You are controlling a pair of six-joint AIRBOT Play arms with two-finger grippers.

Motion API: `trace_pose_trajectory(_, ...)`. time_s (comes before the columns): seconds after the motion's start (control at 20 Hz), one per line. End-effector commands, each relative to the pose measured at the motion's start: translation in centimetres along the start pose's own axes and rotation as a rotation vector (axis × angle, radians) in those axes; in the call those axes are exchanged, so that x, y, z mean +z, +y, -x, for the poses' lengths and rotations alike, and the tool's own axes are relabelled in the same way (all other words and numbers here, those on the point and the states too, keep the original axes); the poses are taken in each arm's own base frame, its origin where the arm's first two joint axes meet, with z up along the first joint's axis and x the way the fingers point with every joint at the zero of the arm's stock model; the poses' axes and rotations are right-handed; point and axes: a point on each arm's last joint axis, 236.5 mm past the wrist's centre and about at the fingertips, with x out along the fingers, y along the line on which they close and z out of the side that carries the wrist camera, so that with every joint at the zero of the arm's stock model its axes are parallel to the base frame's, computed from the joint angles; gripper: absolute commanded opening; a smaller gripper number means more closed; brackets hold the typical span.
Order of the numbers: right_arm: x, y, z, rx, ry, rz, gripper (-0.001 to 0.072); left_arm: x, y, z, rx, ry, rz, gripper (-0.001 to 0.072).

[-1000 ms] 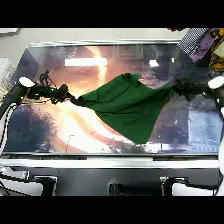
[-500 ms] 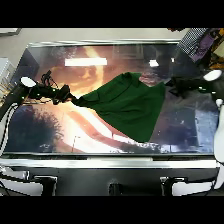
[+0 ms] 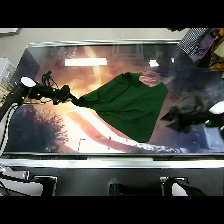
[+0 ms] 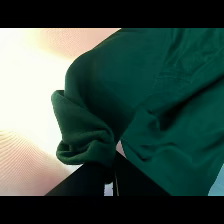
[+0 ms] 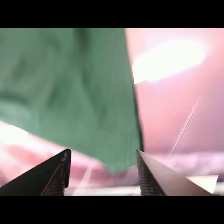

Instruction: Fold the clothes and pants, and hang the long-sleeved shirts on hangers.

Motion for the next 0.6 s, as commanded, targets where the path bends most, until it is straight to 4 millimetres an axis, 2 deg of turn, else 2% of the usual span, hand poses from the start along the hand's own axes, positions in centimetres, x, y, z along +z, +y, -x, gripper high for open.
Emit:
trace_pose_trajectory(0.0, -7.0, -1.1, -5.5, 0.016, 0.109, -0.058, 0.0506, 0.0, 0.0, 0.0, 0.001, -0.002, 0.0, 0.0021)
trace_pose_trajectory(0.15, -10.3, -2.2, -8.0, -0.041, 0.168, -0.073, 0.0546, 0.0, 0.0, 0.0, 0.001, -0.002, 0.0, 0.0021)
trace_pose_trajectory(0.25, -11.0, -2.5, -8.6, -0.065, 0.176, -0.073, 0.0545, 0.1, 0.0, 0.0, 0.001, -0.002, 0.0, 0.0021)
trace_pose_trajectory(0.55, -8.5, -2.4, -9.3, -0.06, 0.071, -0.133, 0.0539, 0.1, 0.1, -0.1, 0.001, -0.003, 0.0, 0.0021)
